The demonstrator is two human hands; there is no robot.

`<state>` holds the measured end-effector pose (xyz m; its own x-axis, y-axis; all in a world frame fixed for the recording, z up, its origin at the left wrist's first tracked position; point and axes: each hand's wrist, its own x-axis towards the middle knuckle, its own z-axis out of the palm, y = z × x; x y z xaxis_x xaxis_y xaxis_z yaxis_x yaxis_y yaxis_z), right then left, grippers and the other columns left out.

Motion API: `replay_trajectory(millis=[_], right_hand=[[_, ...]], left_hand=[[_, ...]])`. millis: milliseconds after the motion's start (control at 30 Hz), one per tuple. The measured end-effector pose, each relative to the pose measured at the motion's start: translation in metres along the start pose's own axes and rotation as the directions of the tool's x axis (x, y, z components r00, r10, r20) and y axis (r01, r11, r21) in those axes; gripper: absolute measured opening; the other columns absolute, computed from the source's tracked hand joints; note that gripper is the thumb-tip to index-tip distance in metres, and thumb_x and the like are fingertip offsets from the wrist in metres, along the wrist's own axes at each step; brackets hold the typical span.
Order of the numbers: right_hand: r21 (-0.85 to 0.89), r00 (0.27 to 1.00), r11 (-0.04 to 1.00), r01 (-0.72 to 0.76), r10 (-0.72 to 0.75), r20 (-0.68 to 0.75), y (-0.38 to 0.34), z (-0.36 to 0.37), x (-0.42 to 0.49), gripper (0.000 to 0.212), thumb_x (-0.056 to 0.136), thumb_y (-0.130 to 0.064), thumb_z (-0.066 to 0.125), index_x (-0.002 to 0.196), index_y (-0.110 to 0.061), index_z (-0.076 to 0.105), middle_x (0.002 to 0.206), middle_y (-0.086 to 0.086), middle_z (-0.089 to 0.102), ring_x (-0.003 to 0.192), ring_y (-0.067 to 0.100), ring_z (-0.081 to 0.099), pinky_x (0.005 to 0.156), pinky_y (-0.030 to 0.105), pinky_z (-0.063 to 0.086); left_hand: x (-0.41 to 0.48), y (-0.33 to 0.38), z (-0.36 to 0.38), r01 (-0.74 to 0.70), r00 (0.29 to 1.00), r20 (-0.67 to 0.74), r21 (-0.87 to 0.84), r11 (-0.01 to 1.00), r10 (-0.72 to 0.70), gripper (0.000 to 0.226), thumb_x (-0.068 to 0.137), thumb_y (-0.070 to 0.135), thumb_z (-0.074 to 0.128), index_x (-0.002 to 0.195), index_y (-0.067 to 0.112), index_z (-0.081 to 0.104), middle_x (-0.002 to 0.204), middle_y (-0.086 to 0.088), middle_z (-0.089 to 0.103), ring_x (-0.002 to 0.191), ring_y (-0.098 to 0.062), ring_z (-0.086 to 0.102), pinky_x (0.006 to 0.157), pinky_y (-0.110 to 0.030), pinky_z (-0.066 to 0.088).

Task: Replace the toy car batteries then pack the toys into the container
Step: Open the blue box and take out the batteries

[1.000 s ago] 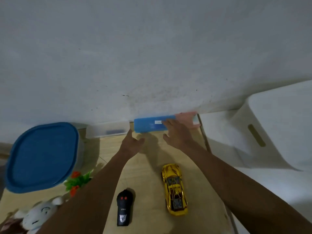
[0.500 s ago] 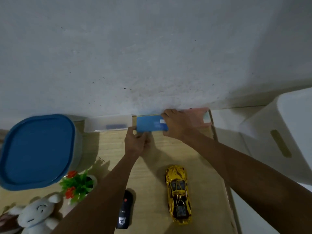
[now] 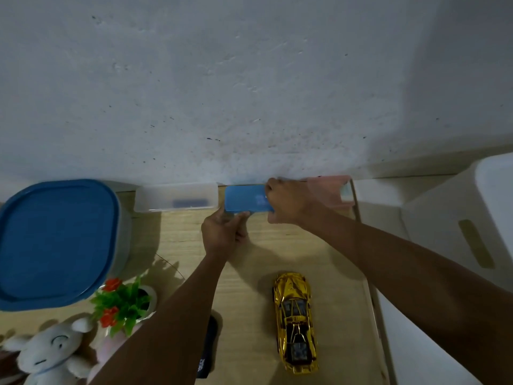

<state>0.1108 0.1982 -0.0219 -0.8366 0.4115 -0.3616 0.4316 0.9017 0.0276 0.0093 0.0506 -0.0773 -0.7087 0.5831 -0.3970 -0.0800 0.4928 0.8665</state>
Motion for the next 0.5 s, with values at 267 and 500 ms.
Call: replay_trajectory(millis=[267, 500], right_hand=[[0.083, 0.997, 0.995, 0.047, -0.051, 0.053, 0.008, -0.004, 0.009, 0.043, 0.076, -0.037, 0.064, 0.107, -0.006, 0.063, 0.102, 0.007, 0.058, 0.083, 0.025, 0.060, 0.063, 0.033, 0.046], [0.249, 0.999, 0.968, 0.037, -0.034, -0.014, 0.029, -0.009, 0.005, 0.038, 0.085, -0.040, 0.058, 0.112, -0.016, 0.069, 0.089, 0.004, 0.064, 0.095, 0.028, 0.064, 0.069, 0.029, 0.044]], left_hand=[[0.001, -0.003, 0.002, 0.013, 0.999, -0.031, 0.009, 1.000, -0.013, 0.028, 0.077, 0.031, 0.081, 0.100, 0.018, 0.072, 0.066, -0.003, 0.071, 0.052, -0.011, 0.066, 0.049, -0.023, 0.055], [0.004, -0.007, 0.003, 0.007, 1.000, -0.007, 0.050, 0.999, -0.007, 0.051, 0.078, 0.032, 0.080, 0.124, 0.020, 0.064, 0.072, -0.003, 0.072, 0.053, -0.014, 0.068, 0.052, -0.031, 0.060]])
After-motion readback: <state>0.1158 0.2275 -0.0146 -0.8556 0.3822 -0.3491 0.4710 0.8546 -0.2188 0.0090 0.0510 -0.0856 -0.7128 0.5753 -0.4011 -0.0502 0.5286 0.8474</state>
